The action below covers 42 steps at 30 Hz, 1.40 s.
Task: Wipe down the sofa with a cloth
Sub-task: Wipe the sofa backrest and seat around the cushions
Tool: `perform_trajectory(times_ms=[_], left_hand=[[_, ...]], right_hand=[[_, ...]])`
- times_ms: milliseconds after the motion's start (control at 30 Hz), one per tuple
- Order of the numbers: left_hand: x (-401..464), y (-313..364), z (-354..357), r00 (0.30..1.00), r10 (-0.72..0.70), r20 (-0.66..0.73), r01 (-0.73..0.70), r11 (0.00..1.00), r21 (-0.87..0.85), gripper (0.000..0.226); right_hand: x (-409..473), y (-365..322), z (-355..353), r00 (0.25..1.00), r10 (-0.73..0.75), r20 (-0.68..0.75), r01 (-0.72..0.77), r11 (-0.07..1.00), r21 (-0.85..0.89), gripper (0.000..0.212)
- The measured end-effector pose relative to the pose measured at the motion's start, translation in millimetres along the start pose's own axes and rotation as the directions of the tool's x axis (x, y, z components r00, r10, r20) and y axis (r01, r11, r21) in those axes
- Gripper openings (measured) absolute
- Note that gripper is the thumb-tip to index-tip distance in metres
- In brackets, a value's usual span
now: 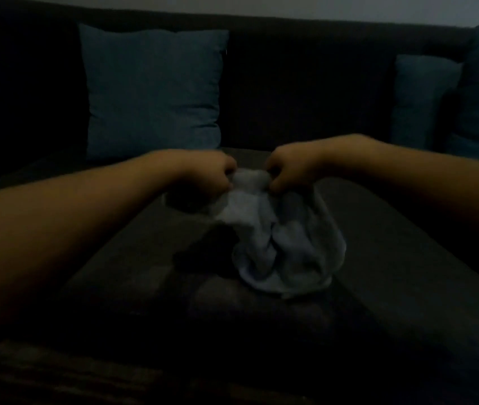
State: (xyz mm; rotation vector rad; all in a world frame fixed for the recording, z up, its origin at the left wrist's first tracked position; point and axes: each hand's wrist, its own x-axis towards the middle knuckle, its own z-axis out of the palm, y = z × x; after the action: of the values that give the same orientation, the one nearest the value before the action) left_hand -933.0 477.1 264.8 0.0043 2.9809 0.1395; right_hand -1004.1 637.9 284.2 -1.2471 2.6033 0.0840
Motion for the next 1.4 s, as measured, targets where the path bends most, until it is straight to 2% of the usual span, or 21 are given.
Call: perform_trajectory(times_ms=[67, 200, 333, 433, 500, 567, 633, 733, 800, 867, 967, 1067, 1167, 1233, 1300, 1333, 1400], left_hand=[[10, 5, -23, 0.991, -0.03, -0.127, 0.026, 0.999, -0.029, 0.005], [23, 16, -54, 0.938, -0.078, -0.338, 0.027, 0.988, -0.152, 0.007], [36, 23, -66, 0.862, -0.127, -0.491, 0.023, 0.977, -0.213, 0.027], [45, 23, -70, 0.807, -0.15, -0.571, -0.013, 0.962, -0.272, 0.021], [48, 22, -69, 0.776, -0.159, -0.611, -0.057, 0.946, -0.319, 0.006], [50, 22, -61, 0.76, -0.192, -0.621, -0.104, 0.907, -0.407, 0.006], [52, 24, -48, 0.752, -0.292, -0.591, -0.159, 0.79, -0.592, 0.014], [51, 23, -27, 0.785, -0.464, -0.411, -0.182, 0.462, -0.868, 0.032], [51, 20, -25, 0.85, -0.475, -0.228, -0.122, 0.243, -0.962, 0.035], [55, 15, -31, 0.914, -0.397, -0.079, -0.019, 0.152, -0.988, 0.033], [75, 6, -43, 0.95, -0.313, -0.019, 0.044, 0.193, -0.98, 0.034], [107, 0, -61, 0.887, -0.442, -0.133, -0.022, 0.247, -0.969, 0.038], [142, -8, -92, 0.823, -0.522, -0.223, -0.143, 0.19, -0.971, 0.024], [164, -14, -119, 0.786, -0.586, -0.198, -0.162, 0.114, -0.98, 0.031], [185, -20, -152, 0.754, -0.619, -0.22, -0.208, 0.093, -0.974, 0.04], [194, -22, -170, 0.74, -0.621, -0.26, -0.239, 0.118, -0.964, 0.041], [215, -29, -204, 0.673, -0.641, -0.37, -0.287, 0.235, -0.929, 0.042]], right_hand=[[3, 11, -25, 0.992, 0.041, -0.121, -0.048, 0.997, -0.057, 0.014], [3, 30, -58, 0.951, 0.082, -0.297, -0.104, 0.993, -0.059, 0.018], [2, 45, -69, 0.868, 0.041, -0.495, -0.086, 0.994, -0.069, 0.024], [3, 52, -66, 0.833, 0.074, -0.549, -0.062, 0.997, 0.04, 0.033], [6, 57, -63, 0.815, 0.088, -0.573, -0.028, 0.993, 0.113, 0.033], [9, 62, -58, 0.82, 0.11, -0.562, -0.002, 0.982, 0.189, 0.03], [15, 69, -51, 0.833, 0.132, -0.537, 0.036, 0.956, 0.29, 0.024], [29, 77, -35, 0.812, 0.163, -0.56, 0.104, 0.904, 0.414, 0.011], [37, 83, -30, 0.804, 0.162, -0.572, 0.151, 0.875, 0.46, 0.011], [46, 89, -32, 0.793, 0.161, -0.588, 0.176, 0.863, 0.473, 0.014], [61, 97, -47, 0.767, 0.165, -0.621, 0.179, 0.873, 0.453, 0.021], [80, 112, -68, 0.76, 0.151, -0.632, 0.171, 0.892, 0.419, 0.026], [103, 131, -95, 0.767, 0.173, -0.618, 0.166, 0.877, 0.45, 0.035], [120, 144, -117, 0.734, 0.214, -0.645, 0.155, 0.872, 0.465, 0.042], [139, 158, -145, 0.7, 0.236, -0.674, 0.081, 0.911, 0.404, 0.049], [148, 165, -159, 0.687, 0.236, -0.688, 0.034, 0.935, 0.354, 0.052], [167, 181, -186, 0.668, 0.217, -0.712, -0.035, 0.965, 0.26, 0.056]])
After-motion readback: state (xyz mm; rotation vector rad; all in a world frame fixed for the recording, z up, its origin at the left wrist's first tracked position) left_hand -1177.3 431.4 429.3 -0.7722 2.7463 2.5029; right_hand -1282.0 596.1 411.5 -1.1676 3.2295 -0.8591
